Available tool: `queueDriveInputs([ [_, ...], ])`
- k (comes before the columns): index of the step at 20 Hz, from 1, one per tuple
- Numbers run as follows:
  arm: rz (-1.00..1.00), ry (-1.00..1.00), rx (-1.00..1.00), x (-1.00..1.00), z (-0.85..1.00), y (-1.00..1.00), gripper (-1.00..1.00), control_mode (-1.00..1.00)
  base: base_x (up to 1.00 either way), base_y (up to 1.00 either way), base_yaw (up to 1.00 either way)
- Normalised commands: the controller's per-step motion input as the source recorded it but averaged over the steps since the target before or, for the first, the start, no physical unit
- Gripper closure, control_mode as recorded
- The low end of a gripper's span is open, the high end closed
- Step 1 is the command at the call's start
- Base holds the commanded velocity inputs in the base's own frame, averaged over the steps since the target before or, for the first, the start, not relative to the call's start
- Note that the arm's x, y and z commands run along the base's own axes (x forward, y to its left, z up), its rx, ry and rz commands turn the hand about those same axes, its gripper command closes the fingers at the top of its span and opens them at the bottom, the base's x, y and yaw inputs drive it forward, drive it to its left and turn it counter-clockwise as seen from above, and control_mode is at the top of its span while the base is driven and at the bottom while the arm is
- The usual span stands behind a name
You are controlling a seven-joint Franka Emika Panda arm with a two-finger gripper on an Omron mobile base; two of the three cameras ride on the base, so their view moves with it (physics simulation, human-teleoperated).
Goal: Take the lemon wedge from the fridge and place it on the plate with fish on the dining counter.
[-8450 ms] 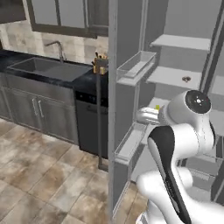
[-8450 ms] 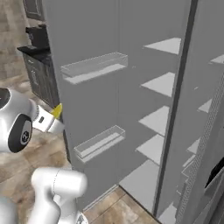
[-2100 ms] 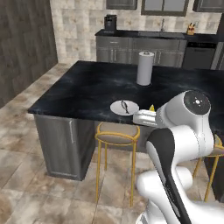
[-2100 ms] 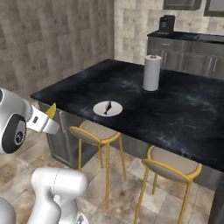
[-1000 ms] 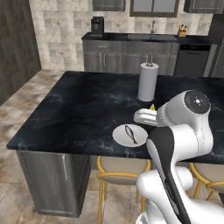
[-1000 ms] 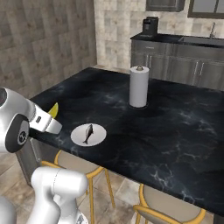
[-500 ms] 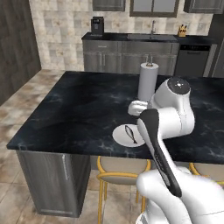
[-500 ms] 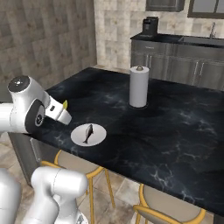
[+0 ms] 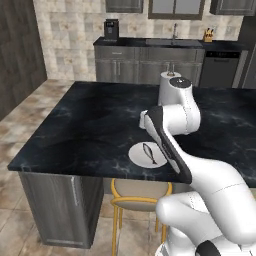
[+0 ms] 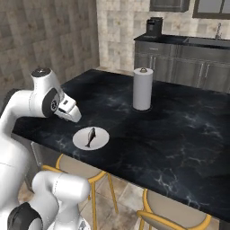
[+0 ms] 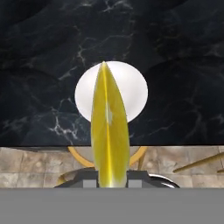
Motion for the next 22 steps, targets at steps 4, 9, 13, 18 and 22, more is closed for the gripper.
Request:
queueDriveInputs([
  [4, 0.05, 0.01, -0.08, 0.14, -0.99, 0.00, 1.00, -1.00, 0.00, 0.00, 0.00],
  [9, 0.07, 0.00, -0.01, 0.30, -0.76, 0.00, 1.00, -1.00, 0.00, 0.00, 0.00],
  [13, 0.04, 0.00, 0.00, 0.79, -0.40, 0.00, 1.00, -1.00, 0.00, 0.00, 0.00],
  [18, 0.03, 0.09, 0.00, 1.00, -0.25, 0.11, 1.00, -1.00, 0.00, 0.00, 0.00],
  [22, 0.01, 0.15, 0.00, 1.00, -0.11, 0.26, 1.00, -1.00, 0.00, 0.00, 0.00],
])
